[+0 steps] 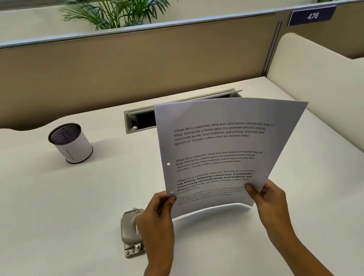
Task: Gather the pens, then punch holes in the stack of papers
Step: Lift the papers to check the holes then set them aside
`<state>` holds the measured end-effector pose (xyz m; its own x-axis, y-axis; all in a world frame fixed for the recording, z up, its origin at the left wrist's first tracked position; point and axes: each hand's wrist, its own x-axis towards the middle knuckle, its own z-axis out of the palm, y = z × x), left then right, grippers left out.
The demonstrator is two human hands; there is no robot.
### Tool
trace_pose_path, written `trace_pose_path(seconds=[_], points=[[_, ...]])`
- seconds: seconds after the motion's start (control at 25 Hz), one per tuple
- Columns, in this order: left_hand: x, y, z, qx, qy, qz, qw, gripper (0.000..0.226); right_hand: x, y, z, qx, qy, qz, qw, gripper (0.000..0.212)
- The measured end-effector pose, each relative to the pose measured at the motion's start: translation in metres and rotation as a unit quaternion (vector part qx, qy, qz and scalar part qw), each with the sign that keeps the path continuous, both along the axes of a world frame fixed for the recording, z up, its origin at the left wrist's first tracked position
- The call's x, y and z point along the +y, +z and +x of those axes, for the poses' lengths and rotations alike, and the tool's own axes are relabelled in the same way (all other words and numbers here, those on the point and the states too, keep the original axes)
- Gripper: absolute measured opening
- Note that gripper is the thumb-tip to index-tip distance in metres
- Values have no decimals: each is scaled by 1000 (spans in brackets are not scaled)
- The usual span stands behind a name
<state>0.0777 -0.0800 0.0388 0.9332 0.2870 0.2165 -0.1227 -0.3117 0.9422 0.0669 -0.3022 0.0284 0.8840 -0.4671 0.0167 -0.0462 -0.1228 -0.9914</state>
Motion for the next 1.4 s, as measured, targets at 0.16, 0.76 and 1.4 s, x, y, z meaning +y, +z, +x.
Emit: trace_pose_path(seconds=[0.16, 0.76, 1.4], points=[[0, 0, -4, 24, -3, -20, 1000, 37, -1, -5, -3, 18, 14, 8, 1000, 24], [1, 23, 14, 71, 54, -240, 967, 25, 36, 17, -8, -28, 146, 277, 949, 43], [86, 49, 42, 20, -203, -158, 966, 28, -48, 49, -4, -43, 133, 28, 990, 12]])
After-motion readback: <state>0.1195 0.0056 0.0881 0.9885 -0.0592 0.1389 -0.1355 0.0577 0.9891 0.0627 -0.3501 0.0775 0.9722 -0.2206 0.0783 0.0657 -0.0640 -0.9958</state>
